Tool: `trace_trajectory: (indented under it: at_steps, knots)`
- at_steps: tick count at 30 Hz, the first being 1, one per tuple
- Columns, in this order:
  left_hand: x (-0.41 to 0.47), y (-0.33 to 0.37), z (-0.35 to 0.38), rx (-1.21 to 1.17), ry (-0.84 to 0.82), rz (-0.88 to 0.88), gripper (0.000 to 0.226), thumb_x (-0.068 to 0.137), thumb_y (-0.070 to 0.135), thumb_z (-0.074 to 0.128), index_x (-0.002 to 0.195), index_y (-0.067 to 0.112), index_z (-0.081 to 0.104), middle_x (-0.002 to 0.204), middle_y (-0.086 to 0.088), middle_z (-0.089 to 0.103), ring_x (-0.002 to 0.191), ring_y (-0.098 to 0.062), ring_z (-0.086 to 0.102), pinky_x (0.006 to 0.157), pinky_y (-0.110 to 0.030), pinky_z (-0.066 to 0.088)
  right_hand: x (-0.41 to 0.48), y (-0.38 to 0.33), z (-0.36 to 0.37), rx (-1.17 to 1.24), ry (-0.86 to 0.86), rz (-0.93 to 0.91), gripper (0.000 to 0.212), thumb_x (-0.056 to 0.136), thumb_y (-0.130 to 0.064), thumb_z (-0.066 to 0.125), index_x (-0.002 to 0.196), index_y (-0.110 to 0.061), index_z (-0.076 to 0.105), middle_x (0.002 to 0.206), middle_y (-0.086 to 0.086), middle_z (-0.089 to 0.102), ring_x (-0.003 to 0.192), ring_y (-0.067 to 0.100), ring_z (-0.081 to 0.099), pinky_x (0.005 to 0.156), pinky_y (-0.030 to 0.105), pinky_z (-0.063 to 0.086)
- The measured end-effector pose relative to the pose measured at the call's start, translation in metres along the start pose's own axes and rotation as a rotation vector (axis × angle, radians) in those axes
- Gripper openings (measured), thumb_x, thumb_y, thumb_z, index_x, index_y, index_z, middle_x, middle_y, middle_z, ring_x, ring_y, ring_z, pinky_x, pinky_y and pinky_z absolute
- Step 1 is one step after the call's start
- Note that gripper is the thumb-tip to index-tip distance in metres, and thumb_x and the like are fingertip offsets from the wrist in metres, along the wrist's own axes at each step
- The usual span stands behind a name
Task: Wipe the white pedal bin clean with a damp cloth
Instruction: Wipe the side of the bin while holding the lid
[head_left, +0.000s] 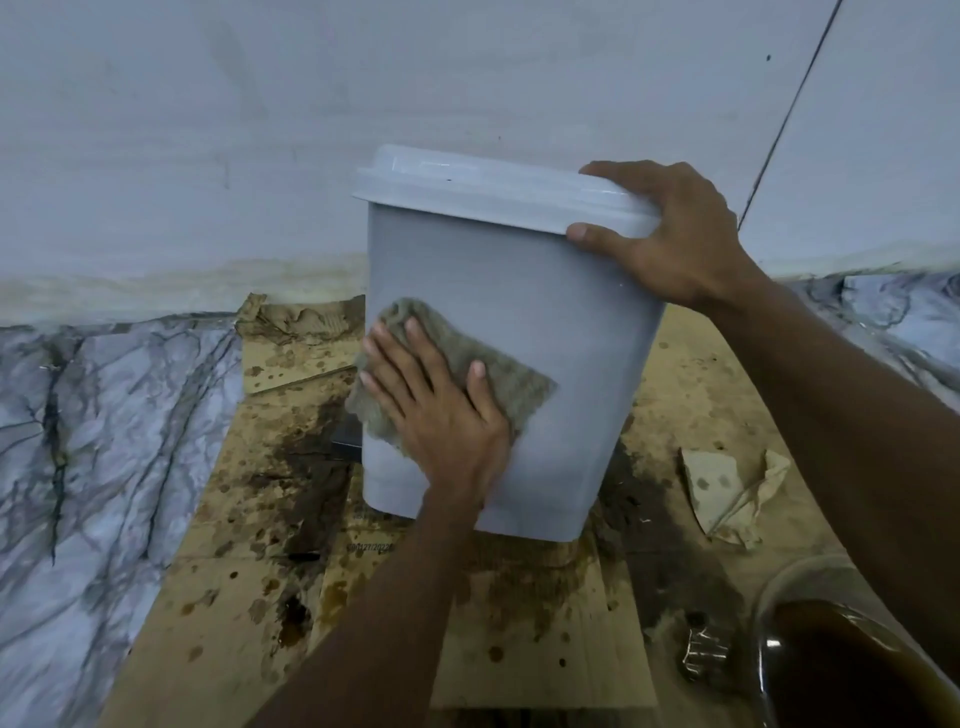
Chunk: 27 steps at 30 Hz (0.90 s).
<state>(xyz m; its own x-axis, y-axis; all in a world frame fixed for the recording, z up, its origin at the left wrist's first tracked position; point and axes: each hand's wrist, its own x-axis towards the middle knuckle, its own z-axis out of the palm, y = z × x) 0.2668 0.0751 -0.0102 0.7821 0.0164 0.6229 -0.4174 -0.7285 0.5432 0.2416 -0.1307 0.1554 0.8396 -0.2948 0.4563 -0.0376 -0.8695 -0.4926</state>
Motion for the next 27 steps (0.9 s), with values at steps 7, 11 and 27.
trace_trajectory:
  at_steps: [7,11,27]
  knots:
    - [0.081,0.052,-0.002,-0.018,0.126,-0.032,0.069,0.105,0.038,0.036,0.156,-0.004,0.016,0.164,-0.024,0.013,0.153,-0.04,0.007,0.122,-0.057,0.009,0.001,0.001,0.0,0.029,-0.017,0.023,0.058,0.078,-0.063,0.067,0.131,-0.039,0.061,0.135,-0.011,0.061,0.123,0.016,0.052,0.097,0.029,0.036]
    - [0.068,0.069,0.004,0.002,0.092,-0.004,0.07,0.105,0.039,0.035,0.155,-0.006,0.016,0.163,-0.028,0.012,0.153,-0.042,0.007,0.122,-0.058,0.006,0.003,-0.001,0.002,0.042,-0.018,0.039,0.058,0.074,-0.065,0.064,0.127,-0.041,0.064,0.132,-0.011,0.063,0.12,0.016,0.056,0.098,0.031,0.042]
    - [0.006,0.092,0.023,0.156,-0.291,0.786,0.067,0.106,0.044,0.029,0.159,0.008,0.007,0.166,-0.016,0.005,0.154,-0.03,-0.003,0.124,-0.05,-0.008,0.002,-0.003,0.0,0.009,-0.033,0.101,0.066,0.068,-0.077,0.056,0.129,-0.052,0.056,0.134,-0.014,0.06,0.124,0.013,0.053,0.106,0.037,0.042]
